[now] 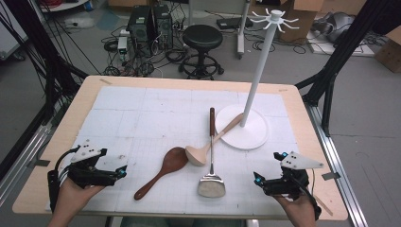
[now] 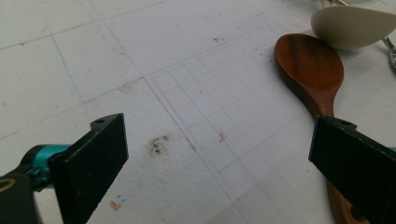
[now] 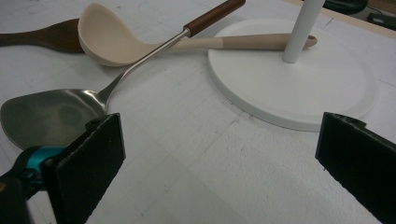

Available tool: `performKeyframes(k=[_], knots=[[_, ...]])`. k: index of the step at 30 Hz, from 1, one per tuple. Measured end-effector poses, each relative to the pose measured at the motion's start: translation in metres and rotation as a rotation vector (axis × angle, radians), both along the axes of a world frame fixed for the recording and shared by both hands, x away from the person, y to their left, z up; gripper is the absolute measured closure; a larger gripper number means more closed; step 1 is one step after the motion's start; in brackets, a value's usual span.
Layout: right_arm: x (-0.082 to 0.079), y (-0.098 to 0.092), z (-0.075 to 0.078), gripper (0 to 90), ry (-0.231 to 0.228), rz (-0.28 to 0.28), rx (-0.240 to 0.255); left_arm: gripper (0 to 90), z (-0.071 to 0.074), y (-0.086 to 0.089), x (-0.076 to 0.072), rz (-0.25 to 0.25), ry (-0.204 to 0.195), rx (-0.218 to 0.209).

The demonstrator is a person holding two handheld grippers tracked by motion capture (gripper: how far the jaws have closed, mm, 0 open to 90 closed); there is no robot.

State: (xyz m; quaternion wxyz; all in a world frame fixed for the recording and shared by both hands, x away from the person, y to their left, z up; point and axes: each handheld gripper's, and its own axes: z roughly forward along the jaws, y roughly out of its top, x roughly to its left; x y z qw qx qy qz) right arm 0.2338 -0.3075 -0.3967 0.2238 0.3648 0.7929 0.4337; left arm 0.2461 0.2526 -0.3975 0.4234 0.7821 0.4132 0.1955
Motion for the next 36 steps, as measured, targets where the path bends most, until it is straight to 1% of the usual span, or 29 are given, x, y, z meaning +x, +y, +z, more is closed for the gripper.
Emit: performKeyframes(k=[3,9,14,19,23,28,29,30,31,33,35,36], knots=[[0.001,0.000,-0.001,0.8,-0.005,0.004,0.000,5.2,-0.002,0.000,0.001,0.000,0.000,-0.006],[0.003,0.000,-0.002,0.8,-0.005,0.007,0.007,5.2,-0.002,0.000,0.002,0.000,-0.003,-0.001],[0.004,0.001,-0.002,0.8,-0.005,0.012,0.010,5.2,-0.002,-0.001,0.001,0.003,-0.001,-0.006],[0.005,0.004,-0.002,0.8,-0.008,0.017,0.026,5.2,-0.002,-0.002,0.002,-0.006,0.000,-0.001],[0.006,0.007,-0.001,0.8,-0.001,0.023,0.030,5.2,-0.003,-0.004,0.003,-0.009,0.001,-0.002],[0.012,0.013,0.002,0.9,0.034,0.024,0.049,5.2,-0.003,-0.006,0.004,-0.013,0.002,-0.004],[0.013,0.014,0.003,0.9,0.046,0.022,0.060,5.2,-0.003,-0.006,0.005,-0.015,0.002,-0.005],[0.013,0.014,0.003,0.9,0.046,0.022,0.060,5.2,-0.003,-0.006,0.005,-0.015,0.002,-0.005],[0.017,0.017,0.004,0.9,0.050,0.029,0.076,5.2,-0.003,-0.007,0.005,-0.015,0.002,-0.006],[0.019,0.019,0.005,0.9,0.052,0.030,0.082,5.2,-0.003,-0.007,0.005,-0.016,0.001,-0.009],[0.025,0.026,0.008,0.9,0.057,0.055,0.089,5.2,-0.002,-0.008,0.006,-0.014,0.002,-0.013],[0.027,0.030,0.010,0.9,0.062,0.064,0.083,5.2,-0.002,-0.008,0.006,-0.016,-0.002,-0.014]])
